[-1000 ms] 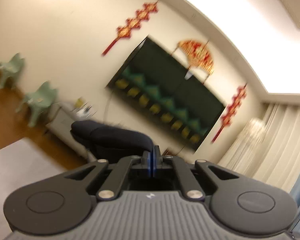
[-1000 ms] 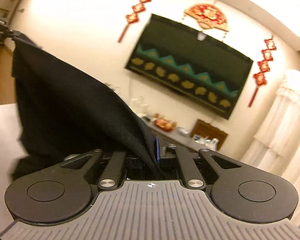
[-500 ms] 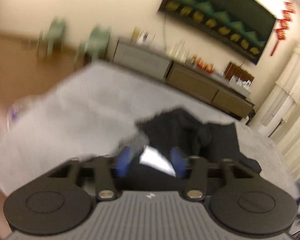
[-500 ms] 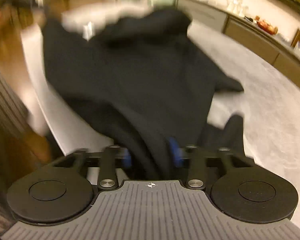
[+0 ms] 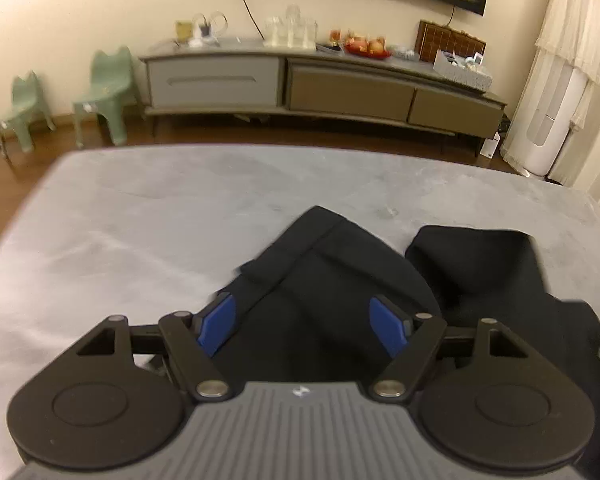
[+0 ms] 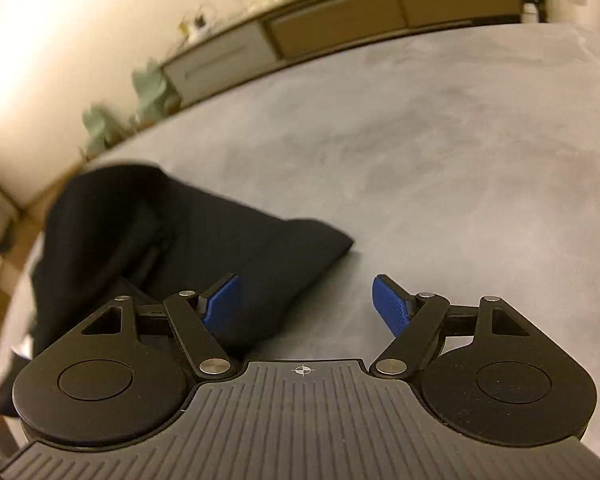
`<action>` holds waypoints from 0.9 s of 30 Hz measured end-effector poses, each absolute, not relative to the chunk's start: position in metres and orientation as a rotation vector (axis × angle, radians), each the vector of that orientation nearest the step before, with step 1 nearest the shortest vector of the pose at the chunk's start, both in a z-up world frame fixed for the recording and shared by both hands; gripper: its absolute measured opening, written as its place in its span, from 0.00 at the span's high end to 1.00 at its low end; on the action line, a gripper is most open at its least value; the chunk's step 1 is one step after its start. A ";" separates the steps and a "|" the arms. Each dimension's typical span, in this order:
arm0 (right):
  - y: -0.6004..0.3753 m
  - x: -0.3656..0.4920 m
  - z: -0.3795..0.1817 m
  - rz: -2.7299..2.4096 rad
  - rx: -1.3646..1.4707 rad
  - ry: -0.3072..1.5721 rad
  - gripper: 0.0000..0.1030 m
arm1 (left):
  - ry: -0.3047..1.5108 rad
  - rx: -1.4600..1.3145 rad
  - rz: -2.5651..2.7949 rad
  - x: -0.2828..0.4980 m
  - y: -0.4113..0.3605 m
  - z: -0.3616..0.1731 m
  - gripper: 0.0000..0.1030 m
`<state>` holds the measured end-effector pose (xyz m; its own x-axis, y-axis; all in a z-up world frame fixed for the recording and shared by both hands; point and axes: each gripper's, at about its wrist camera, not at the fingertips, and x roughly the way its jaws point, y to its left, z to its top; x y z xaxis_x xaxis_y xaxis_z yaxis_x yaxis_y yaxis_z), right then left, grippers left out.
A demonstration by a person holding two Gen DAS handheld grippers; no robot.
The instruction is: Fold clothes
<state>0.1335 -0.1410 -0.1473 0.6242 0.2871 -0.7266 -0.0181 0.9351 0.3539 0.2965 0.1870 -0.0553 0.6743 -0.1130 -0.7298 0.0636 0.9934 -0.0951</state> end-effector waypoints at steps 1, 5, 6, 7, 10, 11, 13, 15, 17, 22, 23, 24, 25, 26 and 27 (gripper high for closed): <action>-0.136 0.133 -0.149 0.176 0.305 0.883 0.26 | 0.848 -0.075 -0.107 0.305 0.183 -0.069 0.26; -0.110 0.163 -0.152 0.209 0.167 0.861 0.67 | 0.924 -0.011 -0.115 0.331 0.164 -0.118 0.29; -0.104 0.170 -0.151 0.229 0.140 0.865 0.98 | 0.904 -0.020 -0.105 0.333 0.167 -0.117 0.65; -0.099 0.174 -0.149 0.230 0.103 0.853 0.99 | 0.886 -0.030 -0.094 0.335 0.169 -0.116 0.90; -0.107 0.183 -0.127 0.131 0.033 0.735 1.00 | 0.793 -0.140 0.025 0.324 0.214 -0.086 0.96; -0.126 0.179 -0.112 0.059 0.040 0.682 1.00 | 0.753 -0.187 0.078 0.314 0.234 -0.075 0.96; -0.162 0.172 -0.082 -0.083 0.052 0.575 1.00 | 0.672 -0.281 0.184 0.294 0.272 -0.053 0.96; -0.196 0.166 -0.063 -0.209 0.066 0.505 1.00 | 0.593 -0.370 0.287 0.275 0.310 -0.032 0.95; -0.221 0.163 -0.071 -0.298 0.086 0.529 1.00 | 0.642 -0.362 0.305 0.272 0.322 -0.041 0.92; -0.259 0.163 -0.093 -0.435 0.103 0.592 1.00 | 0.686 -0.362 0.323 0.270 0.330 -0.063 0.92; -0.261 0.164 -0.093 -0.435 0.109 0.592 1.00 | 0.654 -0.381 0.314 0.269 0.333 -0.058 0.94; -0.263 0.164 -0.092 -0.435 0.115 0.591 1.00 | 0.622 -0.401 0.305 0.268 0.336 -0.054 0.95; -0.263 0.165 -0.090 -0.431 0.120 0.589 1.00 | 0.590 -0.420 0.296 0.267 0.339 -0.049 0.96; -0.264 0.168 -0.087 -0.417 0.126 0.583 1.00 | 0.558 -0.439 0.287 0.266 0.342 -0.044 0.96; -0.266 0.168 -0.077 -0.412 0.136 0.549 1.00 | 0.526 -0.458 0.278 0.265 0.345 -0.039 0.96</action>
